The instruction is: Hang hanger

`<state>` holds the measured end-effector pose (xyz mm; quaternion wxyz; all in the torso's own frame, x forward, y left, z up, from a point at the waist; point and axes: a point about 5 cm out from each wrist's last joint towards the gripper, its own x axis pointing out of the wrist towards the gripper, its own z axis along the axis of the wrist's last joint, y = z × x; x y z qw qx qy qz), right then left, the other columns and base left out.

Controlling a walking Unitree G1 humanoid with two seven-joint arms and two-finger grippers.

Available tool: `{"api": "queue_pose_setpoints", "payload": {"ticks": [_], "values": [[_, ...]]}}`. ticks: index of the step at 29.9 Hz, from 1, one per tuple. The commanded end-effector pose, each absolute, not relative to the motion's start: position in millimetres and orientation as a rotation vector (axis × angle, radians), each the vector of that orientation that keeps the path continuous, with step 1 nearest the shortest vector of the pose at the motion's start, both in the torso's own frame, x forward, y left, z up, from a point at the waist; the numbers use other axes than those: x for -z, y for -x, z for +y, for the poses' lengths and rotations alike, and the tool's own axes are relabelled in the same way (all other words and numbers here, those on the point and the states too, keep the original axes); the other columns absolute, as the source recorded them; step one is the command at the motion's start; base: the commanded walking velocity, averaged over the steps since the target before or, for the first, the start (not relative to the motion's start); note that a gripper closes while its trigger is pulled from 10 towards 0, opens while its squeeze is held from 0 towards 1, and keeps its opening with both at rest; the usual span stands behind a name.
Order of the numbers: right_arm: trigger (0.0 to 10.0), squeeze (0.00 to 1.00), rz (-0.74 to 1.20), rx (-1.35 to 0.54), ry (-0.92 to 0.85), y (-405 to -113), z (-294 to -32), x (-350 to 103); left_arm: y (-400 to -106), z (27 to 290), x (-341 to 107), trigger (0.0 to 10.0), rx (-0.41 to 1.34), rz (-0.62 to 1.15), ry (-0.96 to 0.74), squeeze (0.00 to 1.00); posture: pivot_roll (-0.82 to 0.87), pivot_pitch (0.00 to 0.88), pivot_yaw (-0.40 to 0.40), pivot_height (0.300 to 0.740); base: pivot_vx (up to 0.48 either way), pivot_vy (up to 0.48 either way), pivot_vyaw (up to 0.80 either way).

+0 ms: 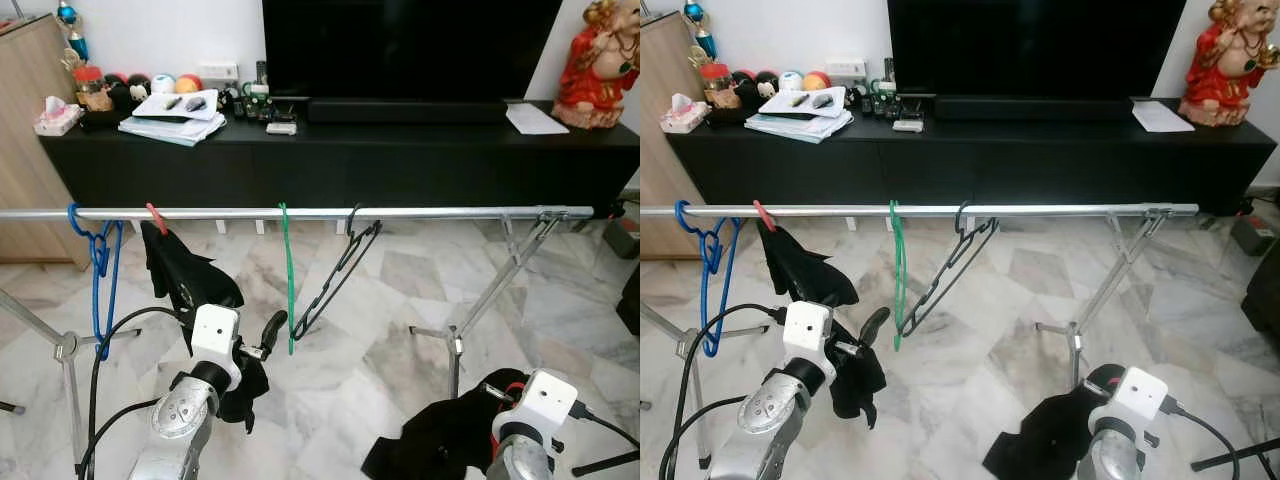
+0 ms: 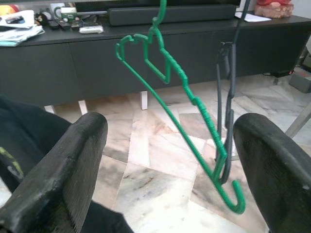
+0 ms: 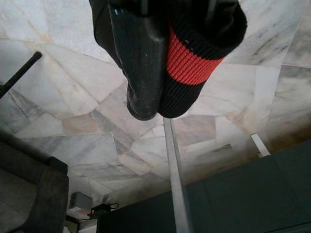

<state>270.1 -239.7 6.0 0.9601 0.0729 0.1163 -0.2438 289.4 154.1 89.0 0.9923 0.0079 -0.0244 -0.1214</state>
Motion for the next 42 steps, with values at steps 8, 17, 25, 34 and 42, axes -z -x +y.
{"api": "queue_pose_setpoints", "payload": {"ticks": [8, 17, 25, 34, 42], "values": [[10.0, 0.00, 0.228, 0.484, -0.149, -272.1, -238.1, -7.5, -288.8, 159.0, -89.7, 10.0, 0.224, -0.042, -0.006, 0.00, -0.06, 0.069, 0.009, 0.740, 0.000, 0.000, 0.00], [10.0, 0.00, 0.230, 0.481, -0.151, -272.0, -237.2, -7.1, -289.2, 158.4, -90.5, 10.0, 0.229, -0.046, -0.005, 0.00, -0.06, 0.068, 0.009, 0.740, 0.302, 0.000, 0.00], [10.0, 0.00, 0.231, 0.480, -0.152, -271.5, -236.6, -6.5, -288.9, 157.8, -90.9, 10.0, 0.233, -0.047, -0.003, 0.00, -0.06, 0.071, 0.010, 0.740, 0.340, 0.000, 0.00], [10.0, 0.00, 0.235, 0.480, -0.153, -271.2, -236.7, -6.0, -289.5, 157.8, -92.7, 10.0, 0.227, -0.059, 0.002, 0.00, -0.06, 0.071, 0.008, 0.740, 0.266, 0.000, 0.00], [10.0, 0.00, 0.238, 0.479, -0.153, -270.4, -236.2, -5.2, -288.7, 158.0, -94.0, 10.0, 0.227, -0.064, 0.005, 0.00, -0.06, 0.074, 0.007, 0.740, 0.000, 0.000, 0.00]]}}
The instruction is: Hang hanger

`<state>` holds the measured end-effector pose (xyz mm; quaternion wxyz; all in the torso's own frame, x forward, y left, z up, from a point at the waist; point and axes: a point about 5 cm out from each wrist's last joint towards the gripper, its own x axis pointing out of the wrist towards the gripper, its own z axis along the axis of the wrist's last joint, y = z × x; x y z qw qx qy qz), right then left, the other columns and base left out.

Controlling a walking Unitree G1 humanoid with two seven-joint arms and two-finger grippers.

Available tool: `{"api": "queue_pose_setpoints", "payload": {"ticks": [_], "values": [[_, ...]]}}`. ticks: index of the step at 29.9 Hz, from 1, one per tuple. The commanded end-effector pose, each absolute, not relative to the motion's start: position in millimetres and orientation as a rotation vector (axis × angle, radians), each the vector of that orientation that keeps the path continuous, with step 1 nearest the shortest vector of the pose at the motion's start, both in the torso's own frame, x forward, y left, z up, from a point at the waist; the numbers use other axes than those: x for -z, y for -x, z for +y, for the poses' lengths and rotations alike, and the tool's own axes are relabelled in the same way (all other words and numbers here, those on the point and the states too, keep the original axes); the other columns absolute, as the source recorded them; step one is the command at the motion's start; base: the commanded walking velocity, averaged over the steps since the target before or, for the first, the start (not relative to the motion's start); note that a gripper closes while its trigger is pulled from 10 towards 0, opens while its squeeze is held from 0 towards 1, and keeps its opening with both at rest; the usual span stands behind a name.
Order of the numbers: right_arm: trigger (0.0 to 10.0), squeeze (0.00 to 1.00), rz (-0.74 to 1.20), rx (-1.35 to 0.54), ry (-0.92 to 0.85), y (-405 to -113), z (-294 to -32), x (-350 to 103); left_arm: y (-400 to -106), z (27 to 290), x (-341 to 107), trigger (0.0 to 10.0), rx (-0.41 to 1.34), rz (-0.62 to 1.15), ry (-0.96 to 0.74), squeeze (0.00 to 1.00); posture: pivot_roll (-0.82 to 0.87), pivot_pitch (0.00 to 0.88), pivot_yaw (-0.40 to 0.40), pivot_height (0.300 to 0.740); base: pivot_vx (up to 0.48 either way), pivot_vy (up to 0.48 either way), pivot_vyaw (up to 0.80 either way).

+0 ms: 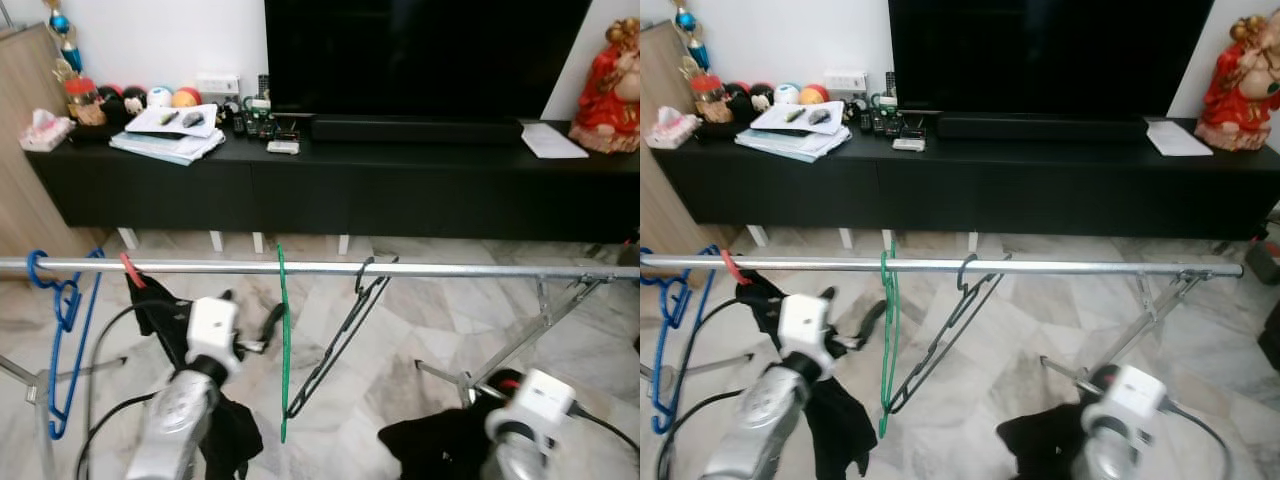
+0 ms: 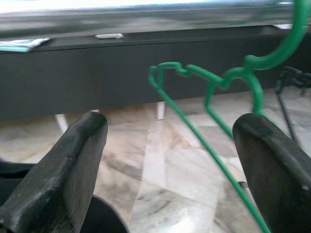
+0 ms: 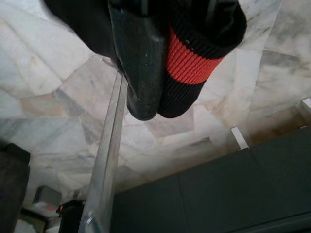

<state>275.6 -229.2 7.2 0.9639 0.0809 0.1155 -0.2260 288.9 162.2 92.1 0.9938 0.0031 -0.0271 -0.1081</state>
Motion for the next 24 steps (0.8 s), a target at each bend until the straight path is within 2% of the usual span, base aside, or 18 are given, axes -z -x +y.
{"api": "queue_pose_setpoints", "payload": {"ticks": [1, 8, 17, 24], "values": [[10.0, 0.00, 0.238, 0.479, -0.153, -270, -236, -5, -288, 158, -95, 10.0, 0.229, -0.065, 0.005, 0.00, -0.06, 0.074, 0.007, 0.740, 0.000, 0.000, 0.00], [10.0, 0.00, 0.240, 0.479, -0.153, -270, -236, -5, -289, 155, -100, 10.0, 0.272, -0.067, 0.006, 0.00, -0.05, 0.088, 0.006, 0.740, 0.000, 0.000, 0.00], [10.0, 0.00, 0.249, 0.480, -0.154, -269, -236, -3, -296, 142, -122, 10.0, 0.441, -0.054, -0.052, 0.00, -0.05, 0.096, 0.006, 0.740, 0.000, 0.000, 0.00], [10.0, 0.00, 0.250, 0.475, -0.157, -271, -235, -4, -314, 128, -129, 10.0, 0.490, 0.039, -0.226, 0.00, -0.05, 0.099, 0.002, 0.740, 0.000, 0.000, 0.00]]}}
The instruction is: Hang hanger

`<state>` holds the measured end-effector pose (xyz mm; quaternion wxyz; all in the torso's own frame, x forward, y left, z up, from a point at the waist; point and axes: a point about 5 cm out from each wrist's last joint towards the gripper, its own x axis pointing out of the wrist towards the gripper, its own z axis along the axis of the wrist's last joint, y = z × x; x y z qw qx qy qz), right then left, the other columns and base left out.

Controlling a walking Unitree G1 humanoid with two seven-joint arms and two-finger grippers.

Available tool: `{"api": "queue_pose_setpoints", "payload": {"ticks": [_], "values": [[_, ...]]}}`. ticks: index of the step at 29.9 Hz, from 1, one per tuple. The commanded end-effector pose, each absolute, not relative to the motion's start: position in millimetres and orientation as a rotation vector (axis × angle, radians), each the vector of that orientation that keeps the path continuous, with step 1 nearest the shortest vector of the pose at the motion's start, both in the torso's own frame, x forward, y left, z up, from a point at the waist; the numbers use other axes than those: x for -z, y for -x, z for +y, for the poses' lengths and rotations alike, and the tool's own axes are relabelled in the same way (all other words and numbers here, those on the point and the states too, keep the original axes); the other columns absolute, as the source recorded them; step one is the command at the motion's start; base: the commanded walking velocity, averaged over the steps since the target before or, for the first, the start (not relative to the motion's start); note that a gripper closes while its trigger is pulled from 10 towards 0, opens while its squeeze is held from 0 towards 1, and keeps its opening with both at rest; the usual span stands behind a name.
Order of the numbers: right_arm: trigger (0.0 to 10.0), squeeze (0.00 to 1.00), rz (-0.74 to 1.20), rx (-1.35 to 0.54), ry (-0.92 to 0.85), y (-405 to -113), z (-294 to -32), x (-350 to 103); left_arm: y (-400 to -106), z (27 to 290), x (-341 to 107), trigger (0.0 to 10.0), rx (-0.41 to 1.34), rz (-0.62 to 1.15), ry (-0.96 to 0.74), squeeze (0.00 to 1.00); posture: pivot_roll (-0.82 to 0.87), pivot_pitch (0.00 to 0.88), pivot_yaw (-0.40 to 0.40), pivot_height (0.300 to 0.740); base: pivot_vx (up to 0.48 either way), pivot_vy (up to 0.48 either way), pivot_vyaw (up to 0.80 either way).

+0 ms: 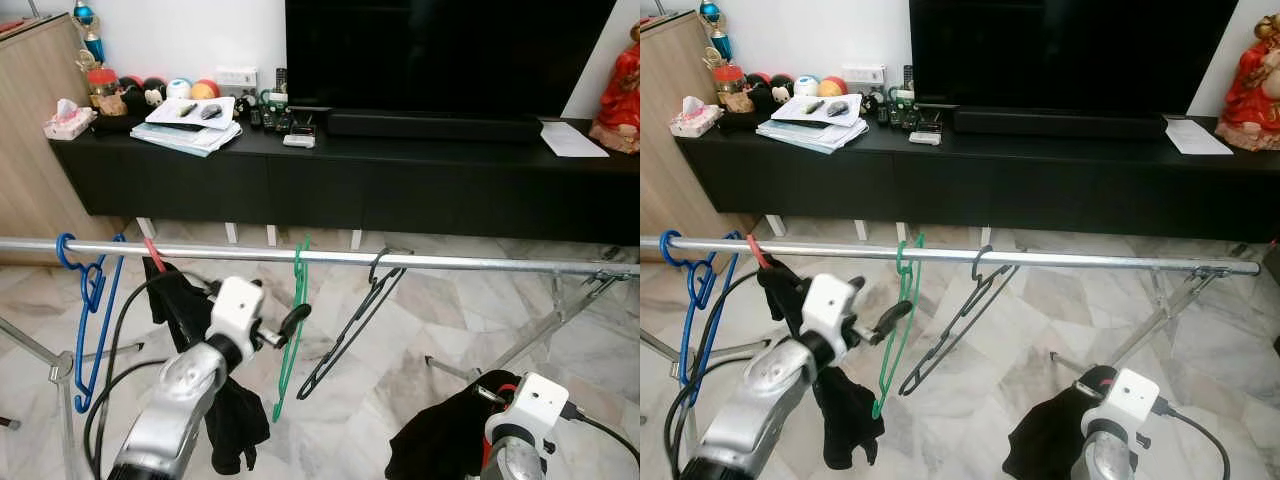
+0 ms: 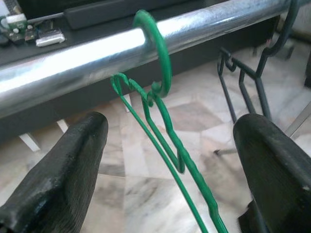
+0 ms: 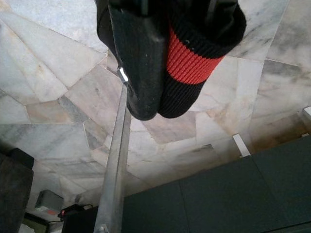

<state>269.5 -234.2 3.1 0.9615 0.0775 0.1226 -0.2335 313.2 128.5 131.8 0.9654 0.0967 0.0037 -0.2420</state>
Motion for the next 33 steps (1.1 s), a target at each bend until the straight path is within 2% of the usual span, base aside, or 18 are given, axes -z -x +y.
{"api": "queue_pose_setpoints", "payload": {"ticks": [1, 6, 14, 15, 16, 17, 18, 33], "values": [[10.0, 0.00, 0.251, 0.473, -0.157, -271, -235, -4, -319, 126, -128, 10.0, 0.498, 0.058, -0.249, 0.00, -0.05, 0.099, 0.002, 0.740, 0.000, 0.000, 0.00], [10.0, 0.00, 0.255, 0.469, -0.160, -272, -235, -4, -337, 123, -127, 10.0, 0.489, 0.156, -0.316, 0.00, -0.06, 0.096, -0.001, 0.740, 0.000, 0.000, 0.00], [10.0, 0.00, 0.258, 0.457, -0.160, -274, -235, -5, -353, 115, -133, 10.0, 0.477, 0.203, -0.301, 0.00, -0.06, 0.090, -0.007, 0.740, 0.000, 0.000, 0.00], [10.0, 0.00, 0.258, 0.456, -0.160, -274, -235, -5, -355, 114, -134, 9.7, 0.480, 0.203, -0.299, 0.00, -0.06, 0.090, -0.007, 0.740, 0.000, 0.000, 0.00], [10.0, 0.00, 0.258, 0.454, -0.161, -274, -234, -6, -356, 112, -135, 1.3, 0.487, 0.203, -0.295, 0.00, -0.06, 0.088, -0.006, 0.740, 0.000, 0.000, 0.00], [10.0, 0.00, 0.258, 0.453, -0.161, -274, -234, -6, -356, 111, -136, 0.4, 0.489, 0.204, -0.296, 0.00, -0.06, 0.088, -0.006, 0.740, 0.000, 0.000, 0.00], [10.0, 0.00, 0.259, 0.451, -0.161, -274, -234, -5, -357, 109, -136, 0.0, 0.499, 0.208, -0.296, 0.00, -0.06, 0.087, -0.006, 0.740, 0.000, 0.000, 0.00], [10.0, 0.00, 0.273, 0.438, -0.169, -275, -232, -4, -356, 96, -127, 0.0, 0.552, 0.270, -0.317, 0.00, -0.06, 0.085, -0.003, 0.740, 0.000, 0.000, 0.00]]}}
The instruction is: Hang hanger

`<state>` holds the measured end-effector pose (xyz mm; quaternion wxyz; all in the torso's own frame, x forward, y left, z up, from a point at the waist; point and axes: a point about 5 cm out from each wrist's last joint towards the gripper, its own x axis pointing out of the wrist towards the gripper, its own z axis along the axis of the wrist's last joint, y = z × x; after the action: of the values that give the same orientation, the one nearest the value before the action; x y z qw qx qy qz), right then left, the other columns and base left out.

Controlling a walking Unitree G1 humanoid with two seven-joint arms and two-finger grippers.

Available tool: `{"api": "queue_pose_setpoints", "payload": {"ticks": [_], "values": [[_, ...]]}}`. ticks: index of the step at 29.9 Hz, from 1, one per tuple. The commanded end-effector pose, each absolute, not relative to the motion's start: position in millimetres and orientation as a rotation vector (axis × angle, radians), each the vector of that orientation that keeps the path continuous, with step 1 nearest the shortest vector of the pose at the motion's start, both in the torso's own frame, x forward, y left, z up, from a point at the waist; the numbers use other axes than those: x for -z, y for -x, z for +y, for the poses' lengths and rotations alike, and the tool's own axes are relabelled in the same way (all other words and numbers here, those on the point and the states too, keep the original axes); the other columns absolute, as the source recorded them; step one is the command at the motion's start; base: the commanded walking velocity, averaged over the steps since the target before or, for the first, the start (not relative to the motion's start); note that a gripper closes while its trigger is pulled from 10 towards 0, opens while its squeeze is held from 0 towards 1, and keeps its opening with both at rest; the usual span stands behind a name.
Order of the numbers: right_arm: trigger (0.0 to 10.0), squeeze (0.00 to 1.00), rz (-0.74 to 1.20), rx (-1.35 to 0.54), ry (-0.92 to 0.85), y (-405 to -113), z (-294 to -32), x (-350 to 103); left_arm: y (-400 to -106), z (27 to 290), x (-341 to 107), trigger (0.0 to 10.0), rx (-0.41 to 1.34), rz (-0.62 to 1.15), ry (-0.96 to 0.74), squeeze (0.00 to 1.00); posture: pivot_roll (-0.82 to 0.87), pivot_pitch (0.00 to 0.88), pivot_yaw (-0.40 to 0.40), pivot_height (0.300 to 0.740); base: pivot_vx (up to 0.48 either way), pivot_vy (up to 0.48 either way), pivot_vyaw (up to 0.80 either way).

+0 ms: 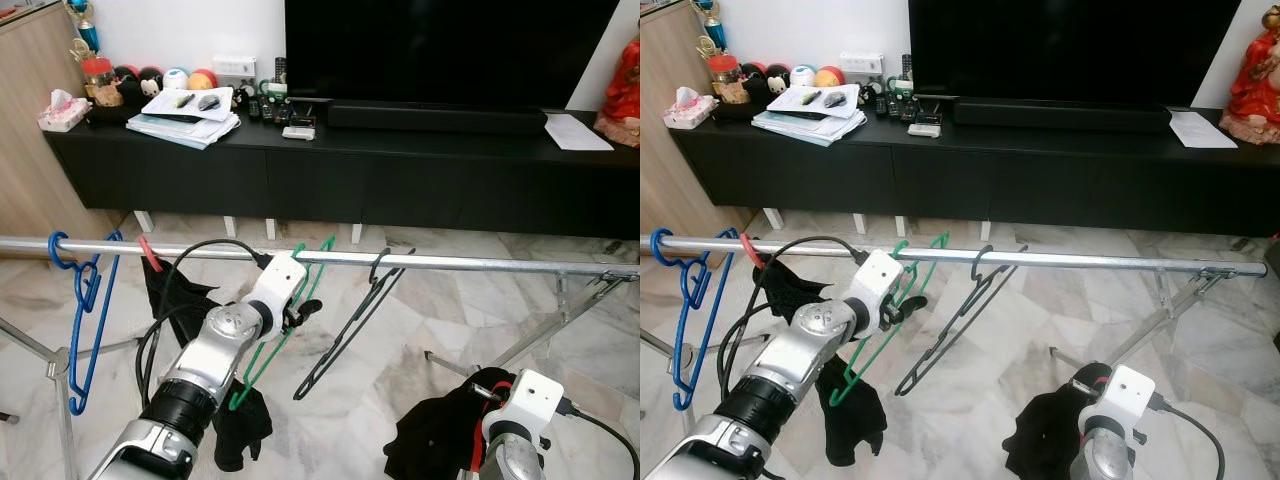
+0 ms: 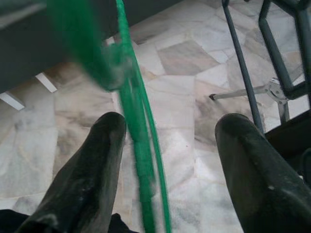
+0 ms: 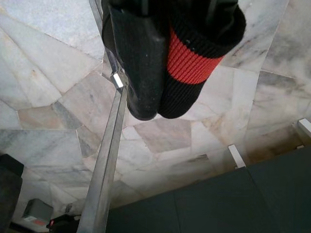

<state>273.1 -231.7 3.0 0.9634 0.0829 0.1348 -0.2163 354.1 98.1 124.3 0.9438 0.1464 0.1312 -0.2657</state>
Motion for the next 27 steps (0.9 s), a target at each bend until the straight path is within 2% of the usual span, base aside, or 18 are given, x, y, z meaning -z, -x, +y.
{"api": "queue_pose_setpoints", "payload": {"ticks": [1, 27], "values": [[10.0, 0.00, 0.274, 0.437, -0.170, -275, -232, -4, -356, 96, -127, 0.0, 0.553, 0.269, -0.316, 0.00, -0.06, 0.086, -0.004, 0.740, 0.000, 0.000, 0.00], [10.0, 0.00, 0.291, 0.428, -0.170, -274, -231, -2, -350, 110, -131, 0.0, 0.526, 0.251, -0.325, 0.00, -0.05, 0.090, -0.008, 0.740, 0.000, 0.000, 0.00]]}}
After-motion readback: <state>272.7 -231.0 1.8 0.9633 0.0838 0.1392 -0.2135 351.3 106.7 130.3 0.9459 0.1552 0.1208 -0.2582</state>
